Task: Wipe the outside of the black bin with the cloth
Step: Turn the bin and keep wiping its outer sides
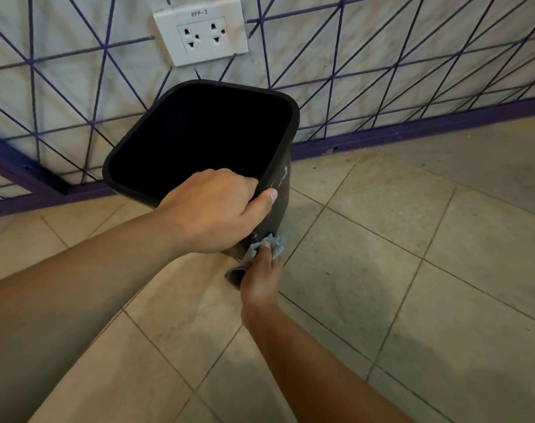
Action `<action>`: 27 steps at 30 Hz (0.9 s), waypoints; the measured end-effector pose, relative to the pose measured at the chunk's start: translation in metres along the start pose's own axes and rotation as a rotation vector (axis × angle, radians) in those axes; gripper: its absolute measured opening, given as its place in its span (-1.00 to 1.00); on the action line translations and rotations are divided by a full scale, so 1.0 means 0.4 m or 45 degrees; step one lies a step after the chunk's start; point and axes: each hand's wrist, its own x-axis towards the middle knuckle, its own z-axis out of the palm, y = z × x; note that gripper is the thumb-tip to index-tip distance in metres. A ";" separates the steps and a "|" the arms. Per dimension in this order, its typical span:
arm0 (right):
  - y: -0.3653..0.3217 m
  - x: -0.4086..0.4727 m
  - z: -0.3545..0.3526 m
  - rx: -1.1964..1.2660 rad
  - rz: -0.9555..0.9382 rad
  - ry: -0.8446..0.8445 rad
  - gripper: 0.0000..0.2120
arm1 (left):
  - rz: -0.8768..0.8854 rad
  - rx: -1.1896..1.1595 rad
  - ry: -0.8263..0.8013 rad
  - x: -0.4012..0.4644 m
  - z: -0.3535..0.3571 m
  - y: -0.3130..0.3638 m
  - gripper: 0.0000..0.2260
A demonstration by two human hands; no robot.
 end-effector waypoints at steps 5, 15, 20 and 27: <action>-0.001 -0.036 0.005 -0.045 -0.093 -0.059 -0.59 | -0.007 0.001 -0.003 0.000 -0.005 -0.001 -0.53; -0.095 0.204 0.002 -0.070 -0.070 0.006 -0.44 | -0.005 0.049 -0.020 -0.003 -0.007 0.006 -0.55; -0.112 0.204 -0.015 -0.063 -0.072 -0.091 -0.63 | 0.017 0.056 -0.025 0.000 -0.008 0.008 -0.57; -0.106 0.161 -0.040 -0.028 -0.054 -0.165 -0.62 | 0.069 0.040 -0.007 -0.004 -0.009 0.002 -0.58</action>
